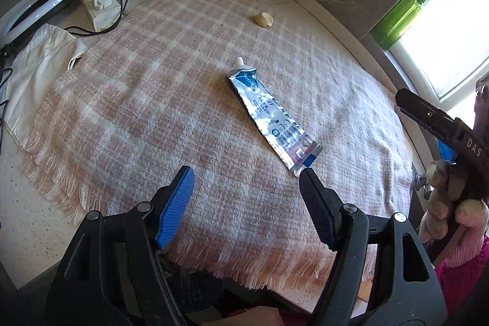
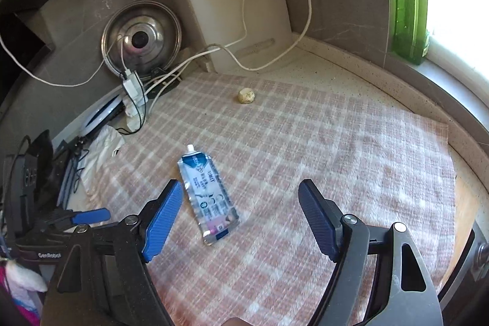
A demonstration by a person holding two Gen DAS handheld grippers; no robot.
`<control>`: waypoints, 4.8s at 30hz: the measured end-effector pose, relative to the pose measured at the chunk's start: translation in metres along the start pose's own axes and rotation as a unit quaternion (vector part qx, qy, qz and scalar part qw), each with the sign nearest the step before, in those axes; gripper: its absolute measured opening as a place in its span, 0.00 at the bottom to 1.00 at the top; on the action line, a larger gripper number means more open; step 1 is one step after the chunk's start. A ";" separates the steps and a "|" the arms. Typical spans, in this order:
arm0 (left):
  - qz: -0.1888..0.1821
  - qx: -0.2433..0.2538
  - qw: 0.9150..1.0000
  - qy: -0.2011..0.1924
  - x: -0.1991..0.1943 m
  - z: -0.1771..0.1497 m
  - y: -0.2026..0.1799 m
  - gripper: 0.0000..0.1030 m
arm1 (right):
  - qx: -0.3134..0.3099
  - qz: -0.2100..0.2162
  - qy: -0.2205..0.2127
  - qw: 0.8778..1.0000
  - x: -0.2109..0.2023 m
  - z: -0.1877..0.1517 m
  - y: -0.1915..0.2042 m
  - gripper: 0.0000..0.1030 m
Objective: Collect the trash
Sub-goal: 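Raise both tools back over the cloth toward the toothpaste tube and foil ball, then grasp the toothpaste tube with the left tool while the right tool grasps the gold foil ball, then carry the toothpaste tube and foil ball down over the blue wastebasket with both tools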
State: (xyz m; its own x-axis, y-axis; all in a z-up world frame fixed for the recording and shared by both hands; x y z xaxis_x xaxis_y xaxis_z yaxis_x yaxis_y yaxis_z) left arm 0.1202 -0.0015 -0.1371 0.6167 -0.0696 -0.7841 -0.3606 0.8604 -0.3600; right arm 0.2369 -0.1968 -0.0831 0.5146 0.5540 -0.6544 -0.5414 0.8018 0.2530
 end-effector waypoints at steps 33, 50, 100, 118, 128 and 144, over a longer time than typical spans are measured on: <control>-0.028 -0.126 0.990 0.053 0.114 0.052 0.009 0.46 | -0.056 0.062 0.090 0.992 0.219 0.088 -0.009 0.61; -0.035 -0.120 0.991 0.044 0.139 0.069 -0.004 0.18 | -0.127 0.001 0.097 0.987 0.281 0.088 0.001 0.41; -0.057 -0.032 0.996 -0.066 0.010 0.063 -0.032 0.01 | 0.020 0.054 0.013 0.998 0.040 0.014 -0.029 0.33; -0.065 0.014 0.996 -0.060 -0.067 -0.001 0.015 0.01 | 0.026 0.056 0.006 0.998 -0.026 -0.048 0.050 0.33; -0.060 0.017 0.997 -0.036 -0.093 -0.050 0.066 0.01 | 0.036 0.046 0.026 0.998 -0.045 -0.103 0.106 0.33; -0.026 0.041 0.998 0.034 -0.073 -0.131 0.131 0.01 | 0.046 0.019 0.089 0.995 -0.044 -0.210 0.156 0.33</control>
State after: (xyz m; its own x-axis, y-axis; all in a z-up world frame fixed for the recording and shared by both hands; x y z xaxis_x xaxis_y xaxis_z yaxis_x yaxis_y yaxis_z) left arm -0.0637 0.0504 -0.1934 0.5827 -0.1468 -0.7993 -0.2695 0.8930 -0.3605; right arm -0.0099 -0.1427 -0.1644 0.3654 0.5426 -0.7564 -0.4909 0.8027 0.3386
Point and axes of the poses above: each gripper's, at about its wrist camera, not at the fingertips, and x roughly the way its jaws point, y to its left, z to its top, the point moved 4 cm from there along x, roughly the way its jaws point, and after that the axes turned 7 degrees about -y, right-handed, at the moved point
